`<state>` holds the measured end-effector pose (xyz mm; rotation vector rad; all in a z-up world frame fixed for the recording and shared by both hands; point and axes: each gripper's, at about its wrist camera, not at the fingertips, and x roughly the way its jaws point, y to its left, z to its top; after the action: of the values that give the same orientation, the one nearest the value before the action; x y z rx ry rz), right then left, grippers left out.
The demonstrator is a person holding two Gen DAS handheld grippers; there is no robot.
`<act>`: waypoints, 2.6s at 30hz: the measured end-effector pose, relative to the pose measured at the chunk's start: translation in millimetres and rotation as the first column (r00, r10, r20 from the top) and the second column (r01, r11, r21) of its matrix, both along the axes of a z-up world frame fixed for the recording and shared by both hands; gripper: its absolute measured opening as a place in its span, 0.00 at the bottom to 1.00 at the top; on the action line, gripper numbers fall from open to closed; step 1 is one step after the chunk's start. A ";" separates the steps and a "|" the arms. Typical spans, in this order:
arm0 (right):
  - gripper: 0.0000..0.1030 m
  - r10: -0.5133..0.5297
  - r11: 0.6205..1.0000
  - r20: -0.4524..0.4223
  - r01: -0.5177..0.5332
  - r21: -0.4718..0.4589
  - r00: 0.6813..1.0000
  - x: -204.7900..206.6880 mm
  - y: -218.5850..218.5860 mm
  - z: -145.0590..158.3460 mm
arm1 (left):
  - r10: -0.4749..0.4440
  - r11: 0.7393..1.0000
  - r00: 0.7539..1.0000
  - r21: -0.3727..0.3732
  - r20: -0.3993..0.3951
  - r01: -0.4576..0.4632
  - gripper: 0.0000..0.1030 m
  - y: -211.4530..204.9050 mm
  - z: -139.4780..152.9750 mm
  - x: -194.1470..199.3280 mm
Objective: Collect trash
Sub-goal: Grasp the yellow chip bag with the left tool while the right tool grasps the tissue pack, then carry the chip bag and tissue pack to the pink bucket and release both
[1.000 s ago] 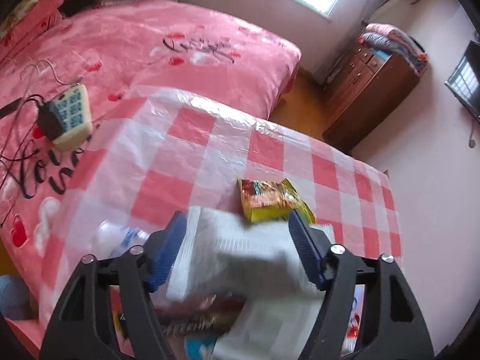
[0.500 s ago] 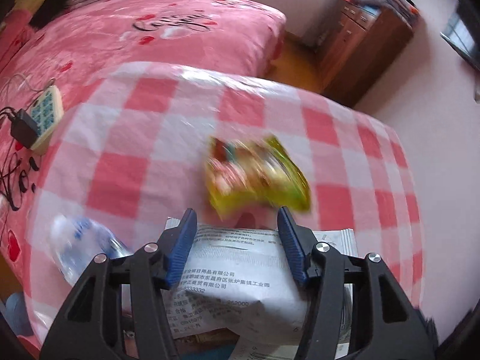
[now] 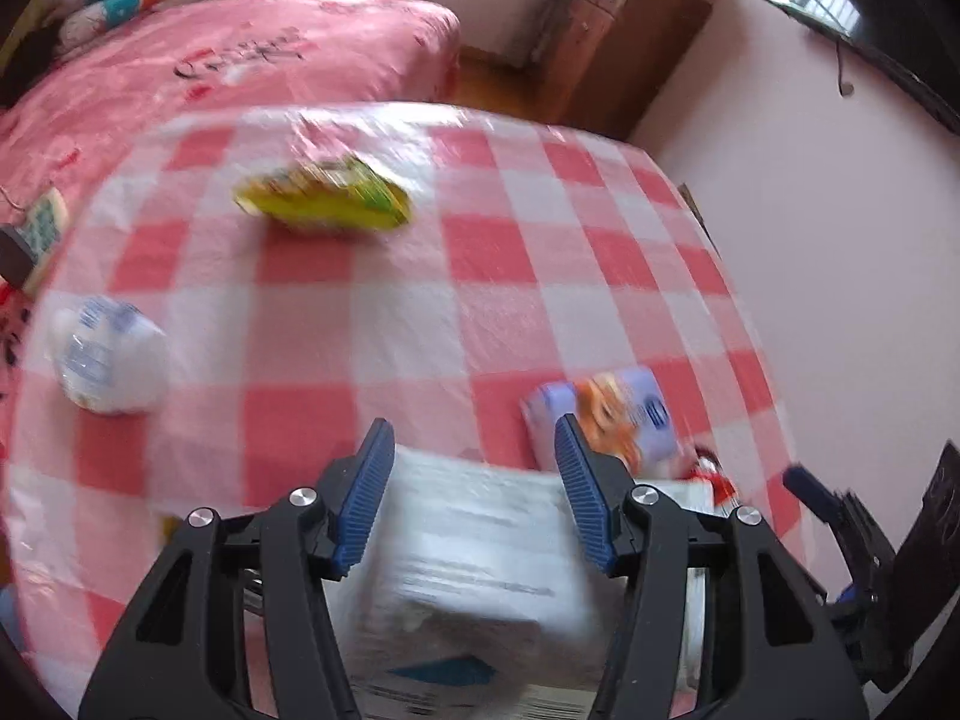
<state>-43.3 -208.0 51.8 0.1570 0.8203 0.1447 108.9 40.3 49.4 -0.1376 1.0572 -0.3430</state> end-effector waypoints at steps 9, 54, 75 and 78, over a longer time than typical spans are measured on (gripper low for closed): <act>0.89 0.053 0.998 -0.015 -0.052 0.039 0.999 30.7 8.8 3.6 | 0.134 0.990 0.990 0.031 0.050 -0.136 0.65 29.3 9.5 71.2; 0.69 0.075 0.995 -0.031 -0.077 -0.058 0.997 68.5 54.5 -9.8 | 0.142 0.989 0.986 -0.046 0.086 -0.138 0.35 58.8 -4.9 25.8; 0.69 0.042 0.999 0.078 -0.043 0.005 0.996 -10.4 50.0 23.6 | 0.209 0.970 0.972 -0.149 0.111 -0.192 0.35 118.1 2.5 -121.2; 0.69 0.071 0.997 0.078 -0.072 0.006 0.994 -20.4 60.7 25.3 | 0.223 0.969 0.967 -0.134 0.122 -0.206 0.35 124.7 0.4 -135.3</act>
<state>-63.7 -147.3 77.1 0.1295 0.7485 0.2205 -26.4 165.0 49.8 -0.3302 0.8767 -0.2158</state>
